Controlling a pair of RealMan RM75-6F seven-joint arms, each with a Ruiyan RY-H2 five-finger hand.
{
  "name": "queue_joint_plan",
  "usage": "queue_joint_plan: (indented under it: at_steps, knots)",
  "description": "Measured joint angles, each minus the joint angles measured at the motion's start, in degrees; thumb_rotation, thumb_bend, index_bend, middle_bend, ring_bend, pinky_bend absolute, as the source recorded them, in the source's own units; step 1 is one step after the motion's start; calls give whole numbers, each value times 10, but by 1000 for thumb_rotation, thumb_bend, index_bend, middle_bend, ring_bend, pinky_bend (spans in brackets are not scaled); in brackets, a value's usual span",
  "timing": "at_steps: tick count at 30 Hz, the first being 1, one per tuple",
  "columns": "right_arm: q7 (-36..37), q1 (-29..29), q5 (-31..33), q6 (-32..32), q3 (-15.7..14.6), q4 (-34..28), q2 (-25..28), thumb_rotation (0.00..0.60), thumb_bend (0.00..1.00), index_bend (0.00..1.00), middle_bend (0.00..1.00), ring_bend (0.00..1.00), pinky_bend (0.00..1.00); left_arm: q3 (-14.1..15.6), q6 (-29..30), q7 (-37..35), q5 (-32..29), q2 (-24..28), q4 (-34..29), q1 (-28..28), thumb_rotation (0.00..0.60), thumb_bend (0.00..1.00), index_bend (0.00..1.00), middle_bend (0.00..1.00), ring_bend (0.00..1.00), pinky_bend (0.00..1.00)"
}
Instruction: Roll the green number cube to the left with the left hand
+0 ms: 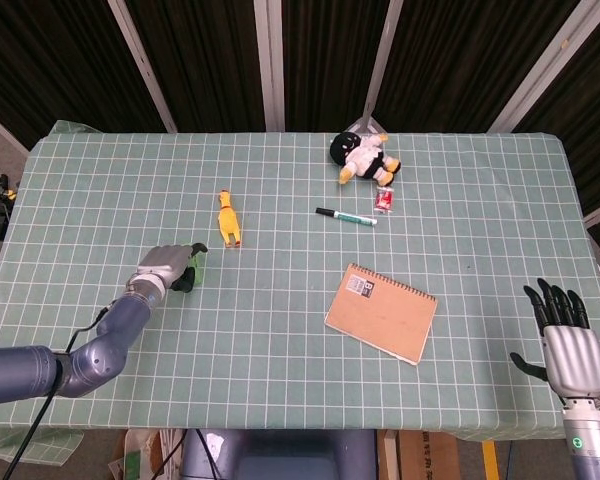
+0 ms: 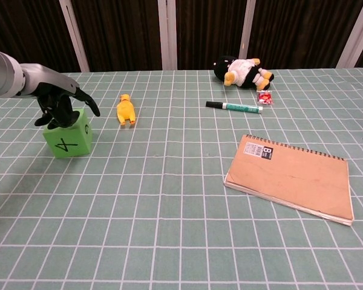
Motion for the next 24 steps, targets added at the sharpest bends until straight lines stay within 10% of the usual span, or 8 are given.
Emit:
queue_joint_plan:
  at_steps: [24]
  knots:
    - [-1,0,12,-5,1,-5,2,600,154,101,12,2,46,18,22,2,-17,0,-2,-11,600,938,160,841,684,716]
